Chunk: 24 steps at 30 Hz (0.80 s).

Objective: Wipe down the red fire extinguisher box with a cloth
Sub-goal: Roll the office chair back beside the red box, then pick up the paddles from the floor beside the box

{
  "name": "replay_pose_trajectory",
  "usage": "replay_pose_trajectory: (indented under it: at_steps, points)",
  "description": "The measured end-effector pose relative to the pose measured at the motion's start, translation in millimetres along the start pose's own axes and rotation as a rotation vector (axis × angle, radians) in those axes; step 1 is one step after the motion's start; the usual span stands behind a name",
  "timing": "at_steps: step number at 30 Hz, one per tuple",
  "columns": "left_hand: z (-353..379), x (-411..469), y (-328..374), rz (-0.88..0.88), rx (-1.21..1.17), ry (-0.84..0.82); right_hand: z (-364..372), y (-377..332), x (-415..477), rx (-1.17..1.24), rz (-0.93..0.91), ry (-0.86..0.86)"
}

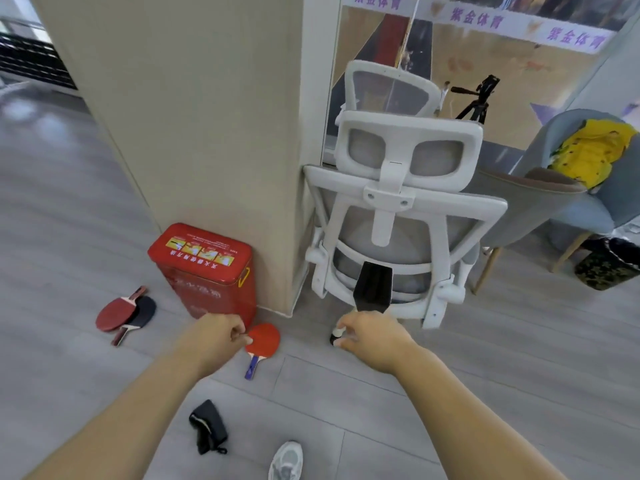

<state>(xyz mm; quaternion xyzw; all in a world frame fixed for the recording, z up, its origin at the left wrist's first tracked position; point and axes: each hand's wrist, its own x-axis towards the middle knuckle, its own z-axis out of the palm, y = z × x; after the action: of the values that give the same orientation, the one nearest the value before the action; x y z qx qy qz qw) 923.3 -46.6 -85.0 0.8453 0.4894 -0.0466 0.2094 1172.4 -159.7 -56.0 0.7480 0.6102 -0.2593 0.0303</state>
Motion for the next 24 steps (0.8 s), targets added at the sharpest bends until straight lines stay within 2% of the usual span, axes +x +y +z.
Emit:
replay_pose_trajectory:
  at_steps: [6,13,18,24]
  points:
    - [25.4,-73.2,-16.4,-0.128,-0.051,-0.051,32.5,-33.6,-23.6,-0.031,-0.095,-0.085]
    - [26.4,-137.3,-63.6,-0.245,-0.130,-0.018,59.5,-93.1,-34.2,-0.040,-0.219,-0.112]
    - [22.9,-166.6,-112.7,-0.283,-0.135,-0.007,77.9,-141.3,-28.7,-0.034,-0.253,-0.128]
    - [0.8,-200.7,-203.4,-0.301,-0.107,-0.002,107.6,-221.6,-18.0,0.011,-0.200,-0.091]
